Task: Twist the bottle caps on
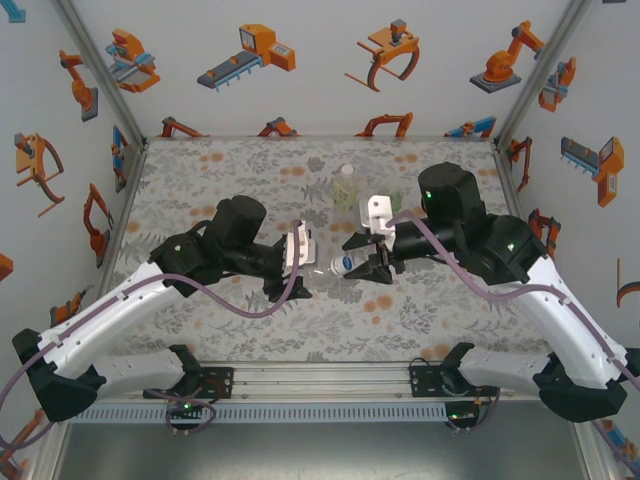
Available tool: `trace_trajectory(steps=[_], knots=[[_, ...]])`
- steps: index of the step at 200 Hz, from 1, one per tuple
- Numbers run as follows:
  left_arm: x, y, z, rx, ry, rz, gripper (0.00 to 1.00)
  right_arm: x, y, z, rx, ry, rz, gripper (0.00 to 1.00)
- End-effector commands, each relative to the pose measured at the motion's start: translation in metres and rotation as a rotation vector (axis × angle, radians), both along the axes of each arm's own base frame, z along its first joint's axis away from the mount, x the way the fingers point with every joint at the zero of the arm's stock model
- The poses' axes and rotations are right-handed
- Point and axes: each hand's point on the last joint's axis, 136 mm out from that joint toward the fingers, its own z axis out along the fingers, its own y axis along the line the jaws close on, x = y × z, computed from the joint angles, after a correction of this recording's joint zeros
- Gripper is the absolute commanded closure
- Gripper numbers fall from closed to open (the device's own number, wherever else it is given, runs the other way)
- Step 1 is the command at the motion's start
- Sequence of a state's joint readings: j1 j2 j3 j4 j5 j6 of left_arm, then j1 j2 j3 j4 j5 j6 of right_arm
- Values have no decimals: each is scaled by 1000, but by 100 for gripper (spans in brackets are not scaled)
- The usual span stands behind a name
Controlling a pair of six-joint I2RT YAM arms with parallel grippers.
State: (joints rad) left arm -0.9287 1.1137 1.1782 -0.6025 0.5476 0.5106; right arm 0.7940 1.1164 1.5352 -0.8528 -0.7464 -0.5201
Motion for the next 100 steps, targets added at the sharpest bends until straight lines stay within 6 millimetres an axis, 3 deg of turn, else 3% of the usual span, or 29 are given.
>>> trace_trajectory(steps=[1,25,76,100], knots=[[-8,2,20,-44,-15,-31,100,-10,1,6,33,-52,77,57],[-8,2,21,-47,-16,-31,100,-10,1,4,34,-40,66,66],[-7,1,23,-54,-26,-28,100,-6,5,0,49,57,7,69],[-3,0,24,-61,-39,-11,100,5,6,1,59,176,-101,80]])
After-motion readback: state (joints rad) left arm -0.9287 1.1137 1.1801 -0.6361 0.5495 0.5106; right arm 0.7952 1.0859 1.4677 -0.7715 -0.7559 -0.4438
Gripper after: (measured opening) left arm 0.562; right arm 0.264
